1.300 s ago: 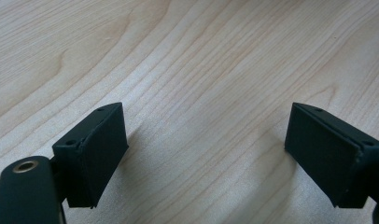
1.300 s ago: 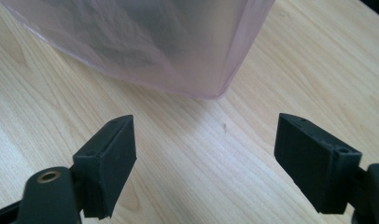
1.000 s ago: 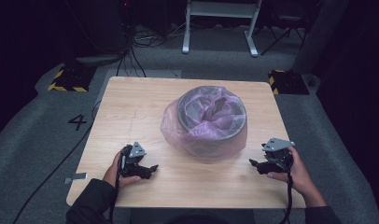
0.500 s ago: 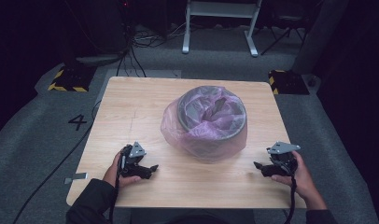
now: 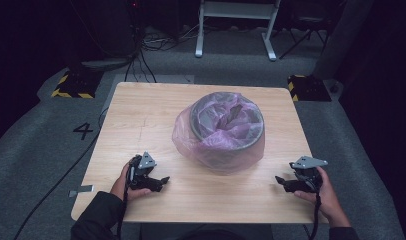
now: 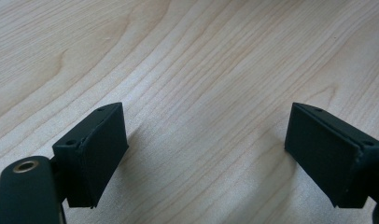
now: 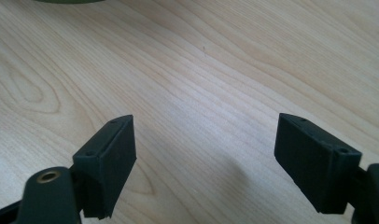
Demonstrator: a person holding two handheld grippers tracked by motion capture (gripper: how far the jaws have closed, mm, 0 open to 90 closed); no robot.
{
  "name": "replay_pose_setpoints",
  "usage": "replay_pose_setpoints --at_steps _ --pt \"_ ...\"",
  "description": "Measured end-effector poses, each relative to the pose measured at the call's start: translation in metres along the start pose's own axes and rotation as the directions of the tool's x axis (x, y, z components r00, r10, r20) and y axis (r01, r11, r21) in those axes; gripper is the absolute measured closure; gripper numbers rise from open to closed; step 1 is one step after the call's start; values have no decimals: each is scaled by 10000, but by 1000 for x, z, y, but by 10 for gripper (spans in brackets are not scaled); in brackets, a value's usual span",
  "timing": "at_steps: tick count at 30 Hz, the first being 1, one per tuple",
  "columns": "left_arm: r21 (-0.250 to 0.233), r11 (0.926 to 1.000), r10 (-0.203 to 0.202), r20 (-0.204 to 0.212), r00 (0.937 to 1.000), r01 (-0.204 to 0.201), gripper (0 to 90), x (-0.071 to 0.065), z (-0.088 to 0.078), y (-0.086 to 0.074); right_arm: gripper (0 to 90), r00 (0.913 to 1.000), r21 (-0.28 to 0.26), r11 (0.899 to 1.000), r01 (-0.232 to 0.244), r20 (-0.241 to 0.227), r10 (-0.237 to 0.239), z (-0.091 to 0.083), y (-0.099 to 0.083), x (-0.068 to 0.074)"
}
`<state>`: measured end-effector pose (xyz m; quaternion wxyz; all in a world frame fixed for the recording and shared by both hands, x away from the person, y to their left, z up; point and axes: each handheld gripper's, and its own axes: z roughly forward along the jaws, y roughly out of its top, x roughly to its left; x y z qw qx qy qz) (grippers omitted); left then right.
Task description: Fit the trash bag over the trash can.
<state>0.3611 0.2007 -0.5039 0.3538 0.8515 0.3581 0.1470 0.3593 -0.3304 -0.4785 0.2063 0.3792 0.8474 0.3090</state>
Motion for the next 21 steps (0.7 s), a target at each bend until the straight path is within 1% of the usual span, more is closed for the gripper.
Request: replay_pose_setpoints --at_steps 2,6,8,11,13,14,16,20,21 --pt "-1 10000 13 -6 10000 -13 129 0 0 0 211 9998 -78 9998 -157 -101 157 0 -4 -1" --pt "5 10000 -14 15 10000 14 128 0 0 0 211 9988 -53 9988 -479 -67 478 1 -12 -6" --pt "5 10000 -18 12 10000 18 128 0 0 0 211 9975 -97 9976 -691 -143 690 1 -16 -9" --pt "13 10000 -31 -23 10000 31 128 0 0 0 212 9954 -116 9954 -950 -100 949 2 -22 -14" --pt "-17 10000 -29 -35 10000 29 127 0 1 1 206 9927 -61 9927 -1206 50 1206 3 -25 -18" --pt "-2 10000 -33 -20 10000 33 128 0 1 1 210 9899 -69 9899 -1415 -2 1415 3 -27 -20" --pt "0 10000 -40 -4 10000 40 127 0 1 1 208 9868 -144 9867 -1621 24 1622 2 -30 -25" --pt "-13 10000 -53 5 10000 53 127 0 1 1 197 9785 -579 9779 -2008 370 2031 1 -39 -35" --pt "-35 10000 -59 -8 10000 59 127 0 1 1 197 9748 -719 9743 -2134 498 2172 0 -42 -38"
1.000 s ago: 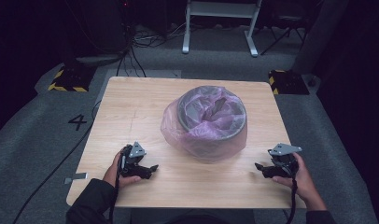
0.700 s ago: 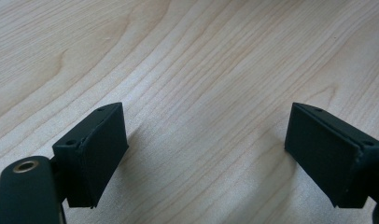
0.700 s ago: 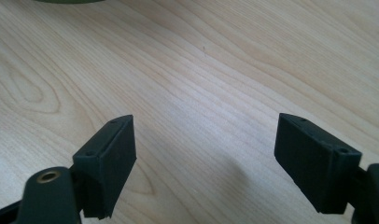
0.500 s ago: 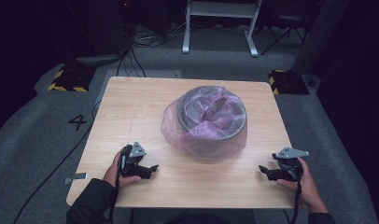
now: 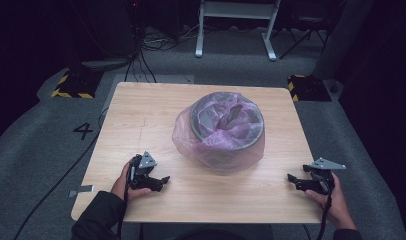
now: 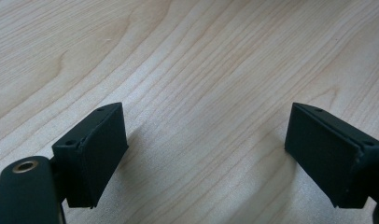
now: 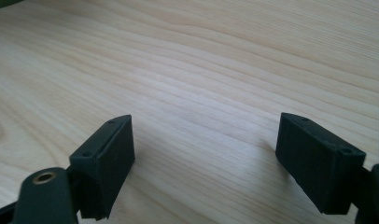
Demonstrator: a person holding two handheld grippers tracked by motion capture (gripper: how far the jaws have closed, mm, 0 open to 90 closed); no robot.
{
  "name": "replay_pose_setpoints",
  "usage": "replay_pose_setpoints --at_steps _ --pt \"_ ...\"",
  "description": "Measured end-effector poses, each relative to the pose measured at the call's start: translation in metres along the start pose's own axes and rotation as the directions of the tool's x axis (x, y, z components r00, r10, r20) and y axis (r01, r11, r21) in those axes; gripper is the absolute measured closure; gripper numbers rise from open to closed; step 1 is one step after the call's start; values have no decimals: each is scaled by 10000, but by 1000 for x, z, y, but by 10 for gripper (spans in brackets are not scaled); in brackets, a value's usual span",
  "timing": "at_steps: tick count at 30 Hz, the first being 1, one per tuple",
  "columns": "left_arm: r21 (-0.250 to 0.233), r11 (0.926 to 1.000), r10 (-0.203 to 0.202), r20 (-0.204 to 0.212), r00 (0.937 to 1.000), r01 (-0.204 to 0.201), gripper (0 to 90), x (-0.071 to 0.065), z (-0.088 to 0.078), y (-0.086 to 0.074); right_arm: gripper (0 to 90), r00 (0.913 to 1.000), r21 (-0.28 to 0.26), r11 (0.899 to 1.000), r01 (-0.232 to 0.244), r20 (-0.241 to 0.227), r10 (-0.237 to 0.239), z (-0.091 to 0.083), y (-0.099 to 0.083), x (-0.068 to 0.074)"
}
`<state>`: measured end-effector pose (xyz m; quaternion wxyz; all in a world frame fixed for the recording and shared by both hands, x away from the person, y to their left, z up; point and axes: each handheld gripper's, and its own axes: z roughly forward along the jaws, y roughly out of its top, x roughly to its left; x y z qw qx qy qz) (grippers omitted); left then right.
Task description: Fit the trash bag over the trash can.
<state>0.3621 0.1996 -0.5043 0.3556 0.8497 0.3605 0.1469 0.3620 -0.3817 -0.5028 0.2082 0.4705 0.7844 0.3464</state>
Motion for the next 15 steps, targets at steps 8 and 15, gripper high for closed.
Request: replay_pose_setpoints --at_steps 8,15 --pt "7 10000 5 2 10000 -5 127 0 0 0 174 9992 9 9997 -247 321 247 -1 -1 -7" --pt "2 10000 1 1 10000 -1 127 0 0 0 166 9989 25 9996 -270 372 269 0 -1 -7"
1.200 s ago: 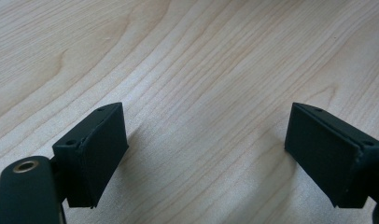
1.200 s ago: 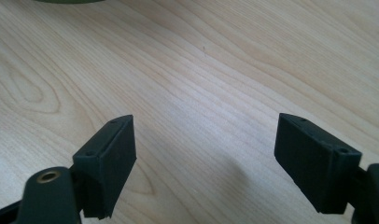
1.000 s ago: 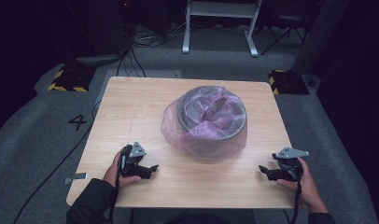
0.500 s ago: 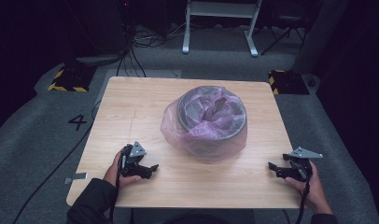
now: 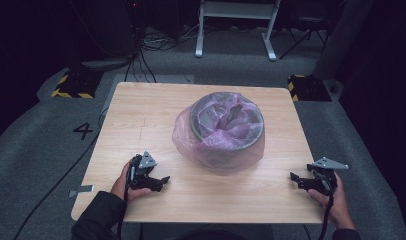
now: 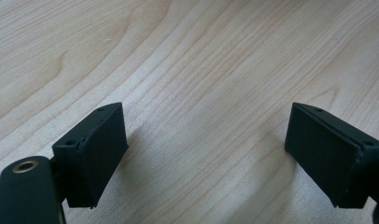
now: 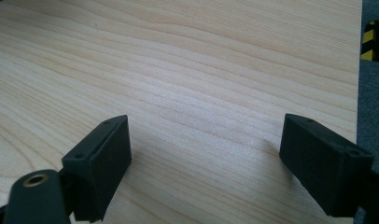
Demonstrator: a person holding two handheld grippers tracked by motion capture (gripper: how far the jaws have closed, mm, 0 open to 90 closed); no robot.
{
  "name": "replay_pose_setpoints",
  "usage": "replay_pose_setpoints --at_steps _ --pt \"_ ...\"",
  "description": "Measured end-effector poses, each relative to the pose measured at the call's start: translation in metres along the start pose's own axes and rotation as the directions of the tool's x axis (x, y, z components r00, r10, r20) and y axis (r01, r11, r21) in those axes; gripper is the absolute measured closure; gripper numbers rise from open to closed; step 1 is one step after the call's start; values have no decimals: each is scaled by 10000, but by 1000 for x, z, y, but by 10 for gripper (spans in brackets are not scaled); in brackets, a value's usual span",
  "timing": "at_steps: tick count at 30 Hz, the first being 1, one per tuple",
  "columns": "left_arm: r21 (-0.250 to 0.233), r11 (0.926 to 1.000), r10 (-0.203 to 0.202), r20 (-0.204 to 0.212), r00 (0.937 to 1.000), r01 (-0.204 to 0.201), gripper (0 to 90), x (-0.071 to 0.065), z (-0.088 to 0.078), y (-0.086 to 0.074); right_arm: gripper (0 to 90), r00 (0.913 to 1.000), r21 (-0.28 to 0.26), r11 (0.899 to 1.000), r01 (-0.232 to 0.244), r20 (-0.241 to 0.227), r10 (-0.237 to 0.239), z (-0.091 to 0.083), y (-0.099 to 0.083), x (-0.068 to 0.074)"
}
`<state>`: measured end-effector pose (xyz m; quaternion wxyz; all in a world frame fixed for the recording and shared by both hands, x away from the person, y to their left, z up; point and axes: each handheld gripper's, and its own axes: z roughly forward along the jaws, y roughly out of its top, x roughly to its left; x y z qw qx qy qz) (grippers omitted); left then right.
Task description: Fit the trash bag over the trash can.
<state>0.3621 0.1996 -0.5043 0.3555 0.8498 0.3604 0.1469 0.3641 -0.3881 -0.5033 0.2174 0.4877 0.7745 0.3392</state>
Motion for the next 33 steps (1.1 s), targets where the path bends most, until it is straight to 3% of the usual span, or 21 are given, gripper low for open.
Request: replay_pose_setpoints --at_steps 8,33 --pt "2 10000 22 19 10000 -22 128 0 0 0 137 9996 41 9999 -142 239 141 0 0 1" --pt "25 9999 112 50 9999 -112 127 1 1 1 147 9998 30 9999 -124 161 124 0 0 1"
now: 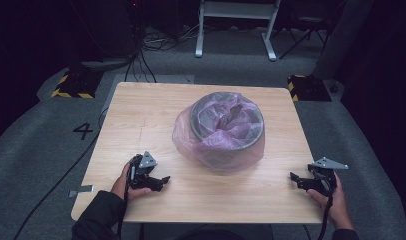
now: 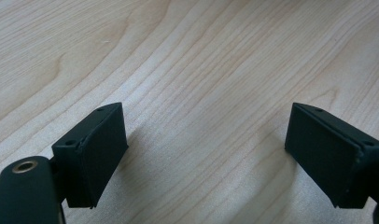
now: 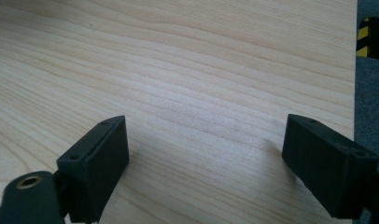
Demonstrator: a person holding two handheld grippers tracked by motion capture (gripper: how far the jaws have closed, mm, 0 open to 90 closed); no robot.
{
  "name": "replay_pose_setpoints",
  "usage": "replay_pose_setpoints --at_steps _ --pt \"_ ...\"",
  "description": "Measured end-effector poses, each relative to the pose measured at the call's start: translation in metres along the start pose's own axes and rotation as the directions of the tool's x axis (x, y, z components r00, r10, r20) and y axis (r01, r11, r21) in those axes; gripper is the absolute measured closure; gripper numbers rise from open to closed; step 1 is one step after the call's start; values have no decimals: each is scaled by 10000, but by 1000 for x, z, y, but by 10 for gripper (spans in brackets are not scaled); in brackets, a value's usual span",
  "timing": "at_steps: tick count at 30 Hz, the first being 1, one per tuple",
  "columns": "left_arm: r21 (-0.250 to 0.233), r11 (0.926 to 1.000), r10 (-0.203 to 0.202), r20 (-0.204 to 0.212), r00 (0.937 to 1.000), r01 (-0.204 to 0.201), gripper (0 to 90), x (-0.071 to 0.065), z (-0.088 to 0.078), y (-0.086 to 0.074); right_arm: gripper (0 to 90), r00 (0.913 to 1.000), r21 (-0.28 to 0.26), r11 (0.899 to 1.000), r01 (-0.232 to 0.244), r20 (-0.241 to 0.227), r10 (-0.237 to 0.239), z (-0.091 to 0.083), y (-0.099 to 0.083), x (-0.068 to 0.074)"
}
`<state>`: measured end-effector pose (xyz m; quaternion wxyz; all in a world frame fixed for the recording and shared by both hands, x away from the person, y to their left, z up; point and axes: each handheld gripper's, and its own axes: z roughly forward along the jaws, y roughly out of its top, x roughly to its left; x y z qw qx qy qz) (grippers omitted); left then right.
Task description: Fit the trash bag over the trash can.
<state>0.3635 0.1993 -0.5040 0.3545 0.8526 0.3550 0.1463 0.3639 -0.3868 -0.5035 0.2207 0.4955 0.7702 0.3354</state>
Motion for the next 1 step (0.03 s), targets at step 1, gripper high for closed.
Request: replay_pose_setpoints --at_steps 1 --pt "0 10000 5 -6 10000 -5 126 0 0 0 147 10000 0 10000 2 -4 -2 0 0 0"
